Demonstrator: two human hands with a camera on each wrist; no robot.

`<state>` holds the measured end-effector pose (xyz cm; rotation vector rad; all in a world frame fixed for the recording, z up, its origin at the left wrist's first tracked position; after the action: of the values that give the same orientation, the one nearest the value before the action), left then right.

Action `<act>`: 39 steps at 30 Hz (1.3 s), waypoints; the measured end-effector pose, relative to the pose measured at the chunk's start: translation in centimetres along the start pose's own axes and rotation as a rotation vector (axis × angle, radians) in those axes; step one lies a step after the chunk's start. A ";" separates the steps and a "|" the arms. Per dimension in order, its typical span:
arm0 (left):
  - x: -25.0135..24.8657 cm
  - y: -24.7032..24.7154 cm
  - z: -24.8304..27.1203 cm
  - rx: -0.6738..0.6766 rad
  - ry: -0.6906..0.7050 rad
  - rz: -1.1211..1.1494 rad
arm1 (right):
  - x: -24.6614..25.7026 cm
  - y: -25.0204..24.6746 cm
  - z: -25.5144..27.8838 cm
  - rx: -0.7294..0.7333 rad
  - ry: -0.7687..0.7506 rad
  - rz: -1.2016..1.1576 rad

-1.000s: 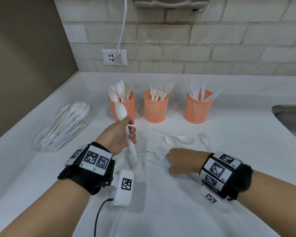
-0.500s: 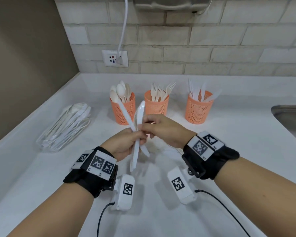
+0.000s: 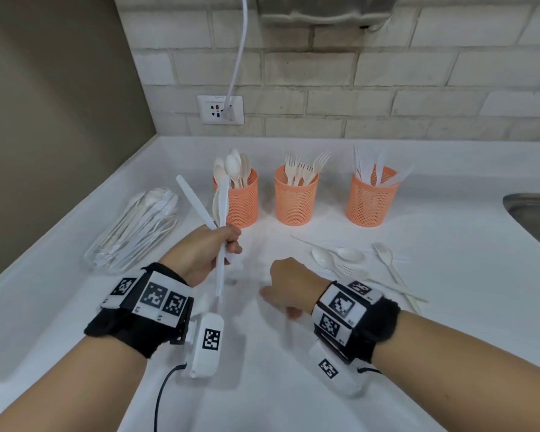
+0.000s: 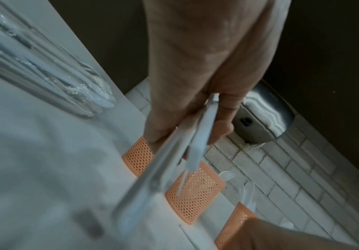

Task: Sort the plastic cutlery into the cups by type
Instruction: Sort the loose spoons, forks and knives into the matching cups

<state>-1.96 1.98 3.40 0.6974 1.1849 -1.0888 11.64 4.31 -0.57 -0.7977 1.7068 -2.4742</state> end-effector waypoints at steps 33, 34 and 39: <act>0.4 6.6 -0.4 0.169 -0.087 -0.038 | -17.0 -8.5 2.8 -0.194 0.372 -0.044; 0.4 7.0 -0.5 0.178 -0.092 -0.037 | -17.2 -8.1 2.8 -0.178 0.384 -0.017; 0.8 8.5 -0.6 0.209 -0.066 0.001 | -17.4 -7.2 2.5 -0.124 0.392 0.027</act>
<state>5.70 5.36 1.56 0.8157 1.0235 -1.2373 29.64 10.40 -0.34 -0.3011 1.9856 -2.6624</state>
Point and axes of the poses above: each hand's wrist, its own z-axis away from the middle knuckle, its own y-axis out of the palm, x = y × z, the point moved 3 cm from there along -z, towards the middle knuckle, and after that the axes turned 10 degrees about -x, right-handed, at the moved point
